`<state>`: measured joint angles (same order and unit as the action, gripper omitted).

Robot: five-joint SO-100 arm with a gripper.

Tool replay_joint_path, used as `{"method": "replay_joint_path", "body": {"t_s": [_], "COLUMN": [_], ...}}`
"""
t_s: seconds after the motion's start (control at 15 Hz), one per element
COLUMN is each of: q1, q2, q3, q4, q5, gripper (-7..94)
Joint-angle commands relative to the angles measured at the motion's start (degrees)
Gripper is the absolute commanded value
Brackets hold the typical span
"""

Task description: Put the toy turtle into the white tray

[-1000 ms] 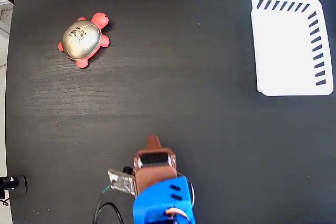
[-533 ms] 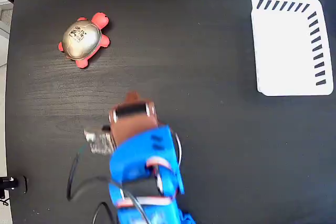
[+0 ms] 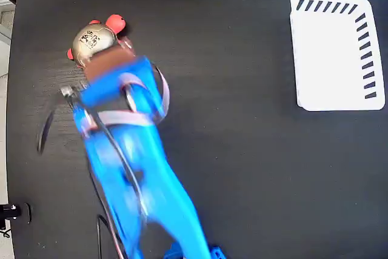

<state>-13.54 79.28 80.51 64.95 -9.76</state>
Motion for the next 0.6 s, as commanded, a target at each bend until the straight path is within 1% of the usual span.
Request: {"method": "replay_joint_path", "body": {"t_s": [0.0, 0.07, 0.13, 0.2, 0.27, 0.33, 0.4, 0.47, 0.53], "q1": [-1.93, -2.64, -3.60, -4.66, -5.54, -6.33, -6.68, -6.77, -6.77], "q2": [-7.38, -10.72, -13.62, -16.26, -18.02, -19.34, -20.74, -22.85, -25.22], "q3": [-13.71, -18.02, -21.88, -26.37, -29.88, -32.34, -34.80, -37.71, -41.22], "q4": [4.66, 7.29, 10.28, 14.15, 16.96, 18.37, 19.16, 20.21, 21.62], "q5": [-3.52, -5.19, -7.29, -8.88, -10.11, -10.81, -11.43, -12.04, -12.74], "gripper": [16, 24, 36, 46, 51, 54, 54, 59, 59]}}
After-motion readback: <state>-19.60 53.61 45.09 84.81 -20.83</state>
